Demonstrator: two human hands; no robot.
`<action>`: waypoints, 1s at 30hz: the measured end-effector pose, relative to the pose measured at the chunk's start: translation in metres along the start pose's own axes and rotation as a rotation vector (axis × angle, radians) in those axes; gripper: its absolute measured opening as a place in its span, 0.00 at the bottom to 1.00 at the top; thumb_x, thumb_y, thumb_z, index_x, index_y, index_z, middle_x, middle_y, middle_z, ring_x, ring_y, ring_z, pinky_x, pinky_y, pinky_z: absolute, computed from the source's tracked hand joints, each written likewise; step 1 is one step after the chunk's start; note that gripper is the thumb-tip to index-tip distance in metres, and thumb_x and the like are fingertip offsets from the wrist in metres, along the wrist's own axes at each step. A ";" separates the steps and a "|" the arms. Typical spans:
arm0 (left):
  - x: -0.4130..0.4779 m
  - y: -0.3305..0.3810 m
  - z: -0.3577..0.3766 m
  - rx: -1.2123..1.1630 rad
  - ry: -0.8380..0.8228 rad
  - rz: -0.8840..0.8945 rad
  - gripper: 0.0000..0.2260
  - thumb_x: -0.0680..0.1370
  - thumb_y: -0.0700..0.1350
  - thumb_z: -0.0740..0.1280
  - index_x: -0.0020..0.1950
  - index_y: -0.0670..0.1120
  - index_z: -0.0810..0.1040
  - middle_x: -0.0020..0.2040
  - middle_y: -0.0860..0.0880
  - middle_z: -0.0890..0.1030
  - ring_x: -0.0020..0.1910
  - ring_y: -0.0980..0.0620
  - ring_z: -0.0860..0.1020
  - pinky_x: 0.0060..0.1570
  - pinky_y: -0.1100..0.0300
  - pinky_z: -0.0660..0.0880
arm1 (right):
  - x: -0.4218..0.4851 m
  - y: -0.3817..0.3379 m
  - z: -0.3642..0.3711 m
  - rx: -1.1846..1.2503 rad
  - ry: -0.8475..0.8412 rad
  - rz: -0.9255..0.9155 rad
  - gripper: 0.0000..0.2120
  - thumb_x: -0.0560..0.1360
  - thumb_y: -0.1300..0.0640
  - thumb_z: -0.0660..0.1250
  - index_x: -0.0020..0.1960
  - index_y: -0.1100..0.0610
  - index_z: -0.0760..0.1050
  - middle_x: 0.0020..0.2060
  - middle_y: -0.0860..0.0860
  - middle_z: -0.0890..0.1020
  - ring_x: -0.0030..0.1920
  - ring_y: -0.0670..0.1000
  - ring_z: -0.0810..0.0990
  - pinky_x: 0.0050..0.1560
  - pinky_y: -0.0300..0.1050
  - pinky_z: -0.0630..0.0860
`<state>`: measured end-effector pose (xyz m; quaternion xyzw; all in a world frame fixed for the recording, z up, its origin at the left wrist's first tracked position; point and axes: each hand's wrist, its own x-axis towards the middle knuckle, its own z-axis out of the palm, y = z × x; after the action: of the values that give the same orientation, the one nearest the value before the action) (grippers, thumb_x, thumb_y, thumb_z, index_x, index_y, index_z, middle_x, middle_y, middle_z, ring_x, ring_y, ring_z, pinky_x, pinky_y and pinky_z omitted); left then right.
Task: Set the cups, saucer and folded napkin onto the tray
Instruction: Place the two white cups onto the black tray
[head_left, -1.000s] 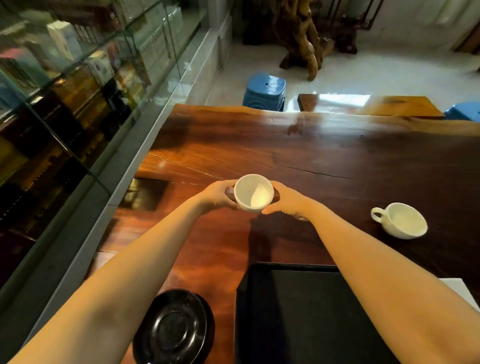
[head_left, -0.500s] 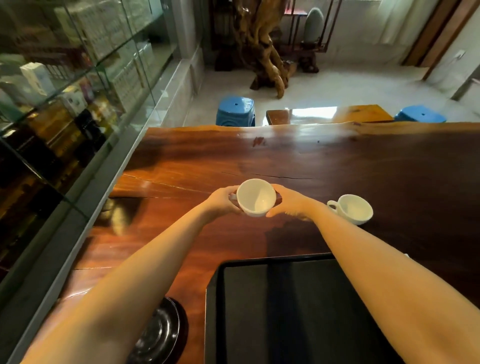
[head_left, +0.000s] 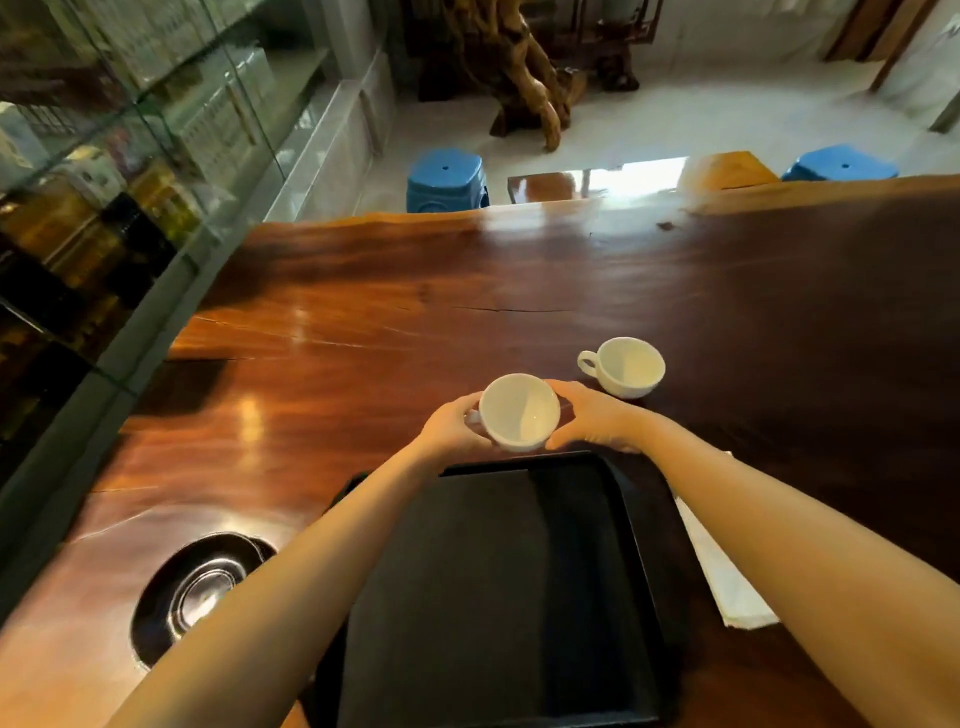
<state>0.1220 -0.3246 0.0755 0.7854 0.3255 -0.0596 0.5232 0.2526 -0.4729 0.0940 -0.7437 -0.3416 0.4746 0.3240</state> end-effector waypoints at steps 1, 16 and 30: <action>-0.001 -0.001 0.011 0.013 -0.004 0.000 0.32 0.66 0.39 0.77 0.68 0.49 0.71 0.63 0.49 0.75 0.63 0.50 0.73 0.62 0.53 0.72 | -0.004 0.012 -0.003 0.002 -0.008 0.019 0.38 0.69 0.64 0.73 0.72 0.48 0.60 0.66 0.48 0.69 0.67 0.50 0.67 0.72 0.51 0.60; -0.026 -0.037 0.128 -0.162 0.092 -0.199 0.31 0.68 0.32 0.72 0.68 0.47 0.70 0.63 0.46 0.76 0.58 0.52 0.72 0.51 0.61 0.69 | -0.021 0.117 0.012 0.078 -0.029 0.110 0.36 0.68 0.72 0.67 0.72 0.53 0.61 0.70 0.53 0.65 0.68 0.54 0.67 0.67 0.52 0.68; -0.018 -0.044 0.121 0.184 -0.064 -0.237 0.35 0.70 0.33 0.69 0.73 0.52 0.62 0.67 0.48 0.74 0.65 0.47 0.72 0.52 0.60 0.70 | -0.004 0.118 0.010 -0.145 -0.001 0.203 0.34 0.72 0.72 0.64 0.74 0.57 0.59 0.72 0.56 0.66 0.71 0.57 0.65 0.71 0.58 0.65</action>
<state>0.1124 -0.4262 -0.0055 0.7837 0.3922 -0.1755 0.4486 0.2659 -0.5402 -0.0031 -0.7956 -0.2981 0.4794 0.2198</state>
